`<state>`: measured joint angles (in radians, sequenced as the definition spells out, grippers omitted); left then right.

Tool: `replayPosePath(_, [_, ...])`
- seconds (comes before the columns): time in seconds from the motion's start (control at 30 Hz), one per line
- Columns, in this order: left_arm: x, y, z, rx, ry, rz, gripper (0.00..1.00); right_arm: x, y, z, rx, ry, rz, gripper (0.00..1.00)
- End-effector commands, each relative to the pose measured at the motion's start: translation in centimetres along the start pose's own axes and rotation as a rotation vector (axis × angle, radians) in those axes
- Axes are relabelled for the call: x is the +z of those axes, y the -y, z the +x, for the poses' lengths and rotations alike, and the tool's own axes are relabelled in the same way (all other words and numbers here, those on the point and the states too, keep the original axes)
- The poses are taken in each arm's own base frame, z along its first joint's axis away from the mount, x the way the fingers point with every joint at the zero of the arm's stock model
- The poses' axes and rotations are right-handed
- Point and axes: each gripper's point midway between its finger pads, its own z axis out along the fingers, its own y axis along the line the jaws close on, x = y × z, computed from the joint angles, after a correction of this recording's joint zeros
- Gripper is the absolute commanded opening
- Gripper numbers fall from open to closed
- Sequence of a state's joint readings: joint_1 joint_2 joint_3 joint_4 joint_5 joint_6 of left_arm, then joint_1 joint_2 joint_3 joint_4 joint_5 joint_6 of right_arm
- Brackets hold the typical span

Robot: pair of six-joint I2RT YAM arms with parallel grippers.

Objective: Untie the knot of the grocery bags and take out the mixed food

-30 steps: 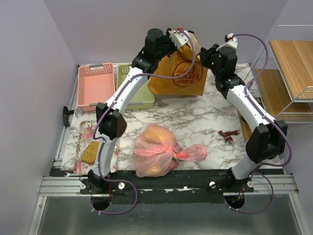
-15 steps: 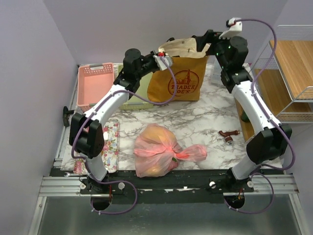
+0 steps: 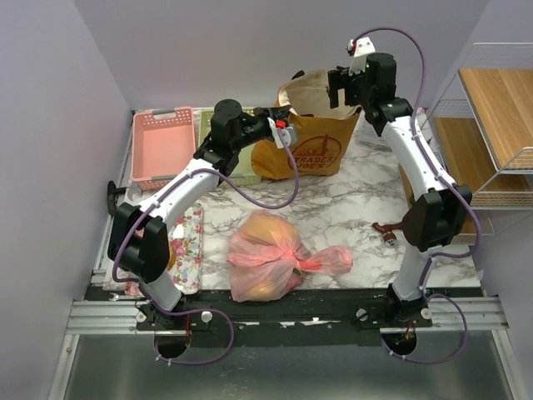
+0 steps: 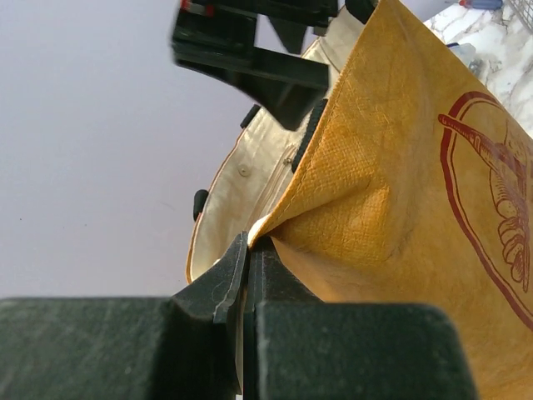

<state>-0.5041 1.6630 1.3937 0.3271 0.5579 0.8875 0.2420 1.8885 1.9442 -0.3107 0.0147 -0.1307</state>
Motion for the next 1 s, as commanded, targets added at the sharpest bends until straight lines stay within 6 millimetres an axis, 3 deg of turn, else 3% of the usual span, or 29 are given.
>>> replayPosePath(0.0, [-1.1, -1.2, -2.1, 0.065, 0.043, -0.027, 0.0, -2.3, 4.1, 3.7, -0.026, -0.157, 0.108, 1.0])
replayPosePath(0.37, [-1.0, -1.1, -1.8, 0.064, 0.032, -0.022, 0.0, -2.7, 7.6, 5.9, 0.015, -0.218, 0.255, 1.0])
replayPosePath(0.47, [-1.2, -1.0, -1.9, 0.069, 0.033, -0.017, 0.0, -2.9, 6.8, 7.0, 0.019, -0.245, 0.21, 0.97])
replayPosePath(0.53, [-1.1, -0.7, -1.8, 0.08, 0.032, -0.01, 0.0, -2.7, 5.8, 8.3, 0.036, -0.29, 0.143, 0.77])
replayPosePath(0.6, [-0.9, -0.9, -1.5, 0.079, 0.019, -0.021, 0.0, -2.6, 4.4, 9.3, 0.108, -0.332, 0.037, 0.44])
replayPosePath(0.63, [-0.6, -1.5, -1.1, 0.07, -0.001, -0.042, 0.0, -2.6, 4.2, 8.9, 0.171, -0.327, -0.001, 0.16])
replayPosePath(0.67, [-0.3, -2.0, -0.7, 0.064, -0.025, -0.065, 0.0, -2.6, 4.2, 8.3, 0.226, -0.311, -0.027, 0.01])
replayPosePath(0.73, [0.4, -3.9, 0.4, 0.04, -0.083, -0.145, 0.0, -2.3, 4.8, 6.1, 0.302, -0.23, -0.013, 0.01])
replayPosePath(0.83, [1.5, -8.1, 1.8, -0.012, -0.159, -0.305, 0.0, -2.2, 6.2, 0.9, 0.328, -0.026, 0.028, 0.01])
replayPosePath(0.93, [2.6, -12.3, 1.6, -0.01, -0.169, -0.429, 0.0, -2.1, 7.6, -3.8, 0.334, 0.145, 0.064, 0.01])
replayPosePath(0.97, [3.3, -12.8, 2.1, 0.004, -0.173, -0.445, 0.0, -1.8, 8.0, -4.9, 0.341, 0.183, 0.074, 0.01])
